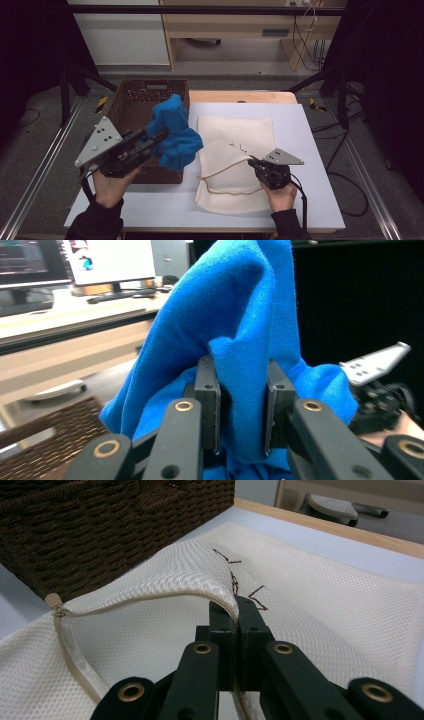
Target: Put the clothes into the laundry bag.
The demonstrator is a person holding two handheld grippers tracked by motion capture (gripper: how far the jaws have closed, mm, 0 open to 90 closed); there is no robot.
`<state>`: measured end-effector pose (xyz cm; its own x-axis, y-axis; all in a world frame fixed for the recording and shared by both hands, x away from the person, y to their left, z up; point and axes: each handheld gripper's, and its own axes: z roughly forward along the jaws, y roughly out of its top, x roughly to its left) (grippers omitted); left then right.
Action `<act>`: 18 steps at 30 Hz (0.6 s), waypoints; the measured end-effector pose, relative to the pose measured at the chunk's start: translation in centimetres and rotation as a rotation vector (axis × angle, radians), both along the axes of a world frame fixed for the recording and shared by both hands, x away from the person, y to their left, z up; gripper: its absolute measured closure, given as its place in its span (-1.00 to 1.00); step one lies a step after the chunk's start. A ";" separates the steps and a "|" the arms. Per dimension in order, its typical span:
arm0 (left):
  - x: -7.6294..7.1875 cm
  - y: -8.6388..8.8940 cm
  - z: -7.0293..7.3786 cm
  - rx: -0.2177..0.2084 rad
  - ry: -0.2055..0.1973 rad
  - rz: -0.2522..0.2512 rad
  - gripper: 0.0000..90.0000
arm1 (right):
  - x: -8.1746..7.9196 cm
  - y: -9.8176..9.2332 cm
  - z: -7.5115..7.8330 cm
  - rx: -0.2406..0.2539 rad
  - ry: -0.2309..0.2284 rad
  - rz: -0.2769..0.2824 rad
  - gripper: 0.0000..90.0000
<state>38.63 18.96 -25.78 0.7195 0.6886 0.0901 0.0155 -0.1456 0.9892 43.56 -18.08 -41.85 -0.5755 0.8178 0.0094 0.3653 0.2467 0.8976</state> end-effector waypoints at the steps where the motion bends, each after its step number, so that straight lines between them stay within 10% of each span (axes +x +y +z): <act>1: -0.2 -0.4 -0.1 -0.003 0.015 -0.015 0.63 | 0.0 0.0 0.0 0.000 0.000 -0.001 0.95; 18: -2.3 -7.2 -4.3 0.087 0.108 -0.203 0.63 | 0.2 0.1 -0.1 0.001 0.003 -0.009 0.95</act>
